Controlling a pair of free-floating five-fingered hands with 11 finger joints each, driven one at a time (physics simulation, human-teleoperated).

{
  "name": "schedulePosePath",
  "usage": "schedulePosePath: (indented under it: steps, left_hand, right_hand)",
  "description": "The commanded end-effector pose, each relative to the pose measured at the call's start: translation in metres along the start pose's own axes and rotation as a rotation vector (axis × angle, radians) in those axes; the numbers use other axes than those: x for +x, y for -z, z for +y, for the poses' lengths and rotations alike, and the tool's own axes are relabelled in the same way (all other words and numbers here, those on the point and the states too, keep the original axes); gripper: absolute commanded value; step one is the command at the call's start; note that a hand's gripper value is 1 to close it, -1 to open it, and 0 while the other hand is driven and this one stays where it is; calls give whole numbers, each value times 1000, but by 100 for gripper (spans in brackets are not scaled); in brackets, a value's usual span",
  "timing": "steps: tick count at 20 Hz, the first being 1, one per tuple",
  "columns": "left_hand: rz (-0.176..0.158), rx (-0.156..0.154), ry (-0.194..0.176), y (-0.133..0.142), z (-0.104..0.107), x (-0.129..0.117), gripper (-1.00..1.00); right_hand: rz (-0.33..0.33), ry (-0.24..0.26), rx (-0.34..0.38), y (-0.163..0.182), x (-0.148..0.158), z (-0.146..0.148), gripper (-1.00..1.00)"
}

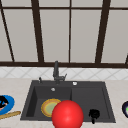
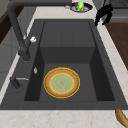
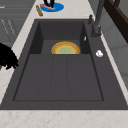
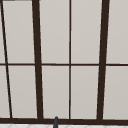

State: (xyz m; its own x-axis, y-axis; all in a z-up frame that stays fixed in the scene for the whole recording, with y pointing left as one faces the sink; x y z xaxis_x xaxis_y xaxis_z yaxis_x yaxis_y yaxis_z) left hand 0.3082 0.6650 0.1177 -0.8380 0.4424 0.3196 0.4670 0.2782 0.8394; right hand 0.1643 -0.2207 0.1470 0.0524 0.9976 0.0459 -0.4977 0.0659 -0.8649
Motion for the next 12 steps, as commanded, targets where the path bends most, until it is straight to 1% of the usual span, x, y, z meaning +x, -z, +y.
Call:
schedulePosePath:
  steps: [1, 2, 5, 6, 7, 8, 9, 10, 11, 12]
  left_hand:
    - [24, 14, 0, -7, -5, -1, 100]
    - [23, 16, 5, -8, -4, -4, 100]
    - [9, 20, 2, -10, 4, -13, 100]
    - [9, 20, 6, -10, 4, -15, 100]
    - [11, 18, 19, -8, 4, -17, 100]
    - [31, 24, 46, -9, 5, -19, 100]
    - [54, 42, 64, -13, 5, -20, 100]
    - [14, 27, 64, -9, 4, -20, -100]
    - [4, 43, 58, -9, 4, -21, -100]
    - [-5, 34, 55, -10, 6, -19, -100]
  right_hand:
    - [0, 0, 0, 0, 0, 0, 0]
    - [0, 0, 0, 0, 0, 0, 0]
    - [0, 0, 0, 0, 0, 0, 0]
    - [0, 0, 0, 0, 0, 0, 0]
    - [0, 0, 0, 0, 0, 0, 0]
    - [0, 0, 0, 0, 0, 0, 0]
    - [0, 0, 0, 0, 0, 0, 0]
    - [0, 0, 0, 0, 0, 0, 0]
    - [0, 0, 0, 0, 0, 0, 0]
    - [0, 0, 0, 0, 0, 0, 0]
